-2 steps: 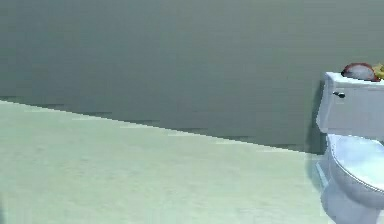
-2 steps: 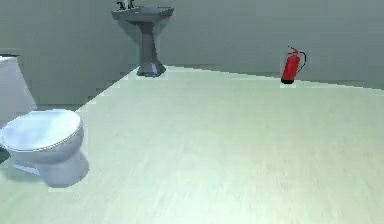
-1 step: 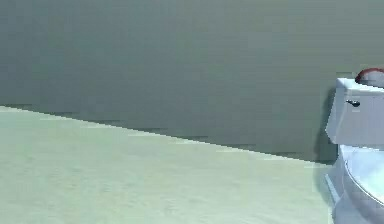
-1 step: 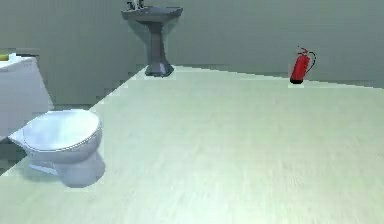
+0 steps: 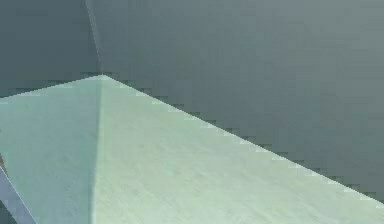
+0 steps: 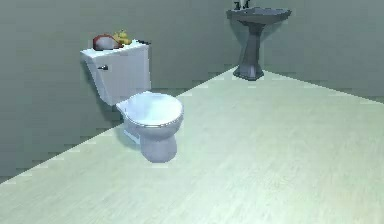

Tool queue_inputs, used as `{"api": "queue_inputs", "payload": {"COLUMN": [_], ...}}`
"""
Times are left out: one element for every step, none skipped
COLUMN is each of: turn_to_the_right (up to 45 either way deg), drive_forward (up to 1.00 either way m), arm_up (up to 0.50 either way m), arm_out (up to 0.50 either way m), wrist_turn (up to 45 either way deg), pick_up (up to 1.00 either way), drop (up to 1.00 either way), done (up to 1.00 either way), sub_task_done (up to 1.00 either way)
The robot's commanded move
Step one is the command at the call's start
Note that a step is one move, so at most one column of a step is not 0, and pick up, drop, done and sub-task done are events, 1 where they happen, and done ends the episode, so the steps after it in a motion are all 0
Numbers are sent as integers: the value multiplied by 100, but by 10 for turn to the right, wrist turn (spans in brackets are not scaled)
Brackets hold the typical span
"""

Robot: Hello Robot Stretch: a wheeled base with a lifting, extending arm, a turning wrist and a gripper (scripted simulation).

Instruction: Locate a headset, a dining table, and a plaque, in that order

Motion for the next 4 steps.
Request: {"api": "queue_inputs", "payload": {"turn_to_the_right": [0,-270,0,-330], "drive_forward": [45,0,90,0], "arm_up": [0,0,0,0], "arm_out": [0,0,0,0], "wrist_turn": [0,0,0,0], "pick_up": [0,0,0,0], "drop": [0,0,0,0], "done": [0,0,0,0], "sub_task_done": [0,0,0,0]}}
